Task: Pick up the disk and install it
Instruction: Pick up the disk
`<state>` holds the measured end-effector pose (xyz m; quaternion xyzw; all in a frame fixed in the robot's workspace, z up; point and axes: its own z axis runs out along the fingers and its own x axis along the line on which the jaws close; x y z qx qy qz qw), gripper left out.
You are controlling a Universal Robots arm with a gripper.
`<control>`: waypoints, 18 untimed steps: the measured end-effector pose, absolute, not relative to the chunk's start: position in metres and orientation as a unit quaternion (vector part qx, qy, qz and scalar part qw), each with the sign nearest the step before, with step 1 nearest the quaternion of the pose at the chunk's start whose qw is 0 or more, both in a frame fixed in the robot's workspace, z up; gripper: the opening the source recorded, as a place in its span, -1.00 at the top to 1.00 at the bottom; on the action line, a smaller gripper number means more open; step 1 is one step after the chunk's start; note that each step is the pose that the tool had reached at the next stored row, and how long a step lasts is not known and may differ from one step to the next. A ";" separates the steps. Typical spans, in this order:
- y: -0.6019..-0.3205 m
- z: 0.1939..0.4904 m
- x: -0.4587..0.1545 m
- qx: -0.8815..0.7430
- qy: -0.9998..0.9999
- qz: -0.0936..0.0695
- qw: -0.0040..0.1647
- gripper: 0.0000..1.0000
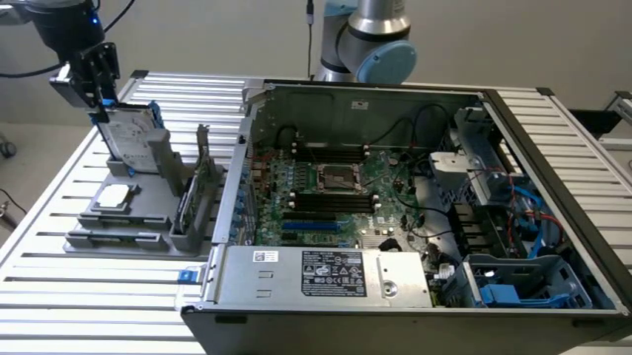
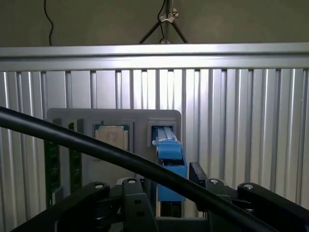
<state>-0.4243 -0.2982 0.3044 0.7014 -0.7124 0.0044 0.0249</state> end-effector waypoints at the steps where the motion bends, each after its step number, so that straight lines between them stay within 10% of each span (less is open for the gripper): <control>1: -0.298 0.303 -0.424 0.701 -0.712 0.004 0.025 0.04; 18: -0.298 0.282 -0.427 0.702 -0.712 0.005 0.024 0.04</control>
